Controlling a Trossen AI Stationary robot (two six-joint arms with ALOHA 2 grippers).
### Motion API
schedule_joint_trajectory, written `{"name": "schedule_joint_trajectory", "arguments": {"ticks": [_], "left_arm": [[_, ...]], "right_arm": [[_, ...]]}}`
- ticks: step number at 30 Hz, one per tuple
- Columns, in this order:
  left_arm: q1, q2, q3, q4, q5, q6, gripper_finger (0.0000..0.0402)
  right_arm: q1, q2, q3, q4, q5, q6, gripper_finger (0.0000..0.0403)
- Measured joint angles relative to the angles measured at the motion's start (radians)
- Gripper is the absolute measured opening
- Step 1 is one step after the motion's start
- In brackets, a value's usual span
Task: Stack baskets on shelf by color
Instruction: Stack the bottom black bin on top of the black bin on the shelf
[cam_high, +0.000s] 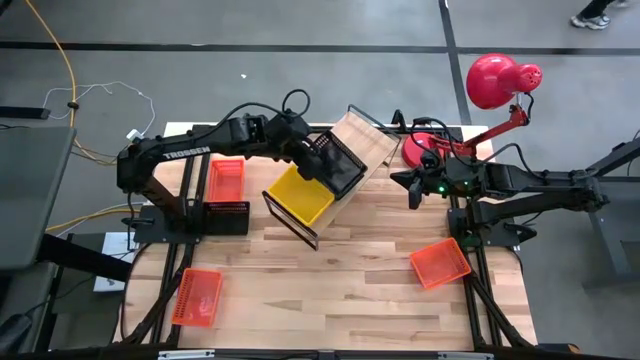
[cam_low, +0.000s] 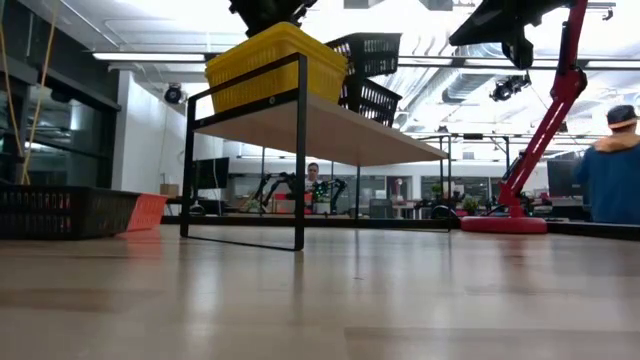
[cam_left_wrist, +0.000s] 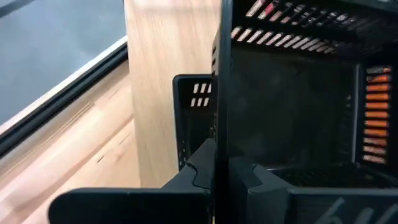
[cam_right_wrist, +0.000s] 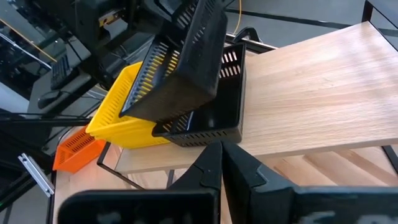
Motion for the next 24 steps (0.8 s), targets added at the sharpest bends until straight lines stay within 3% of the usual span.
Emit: {"name": "schedule_joint_trajectory", "arguments": {"ticks": [14,24], "left_arm": [[-0.001,0.0,-0.006,-0.013,0.034,0.009,0.0006],[-0.003,0.0,-0.006,-0.011,0.055,0.007,0.0075]], "right_arm": [[0.0,0.0,0.0,-0.012,0.01,0.0,0.0],[0.0,0.0,0.0,-0.012,0.011,0.0,0.0]]}}
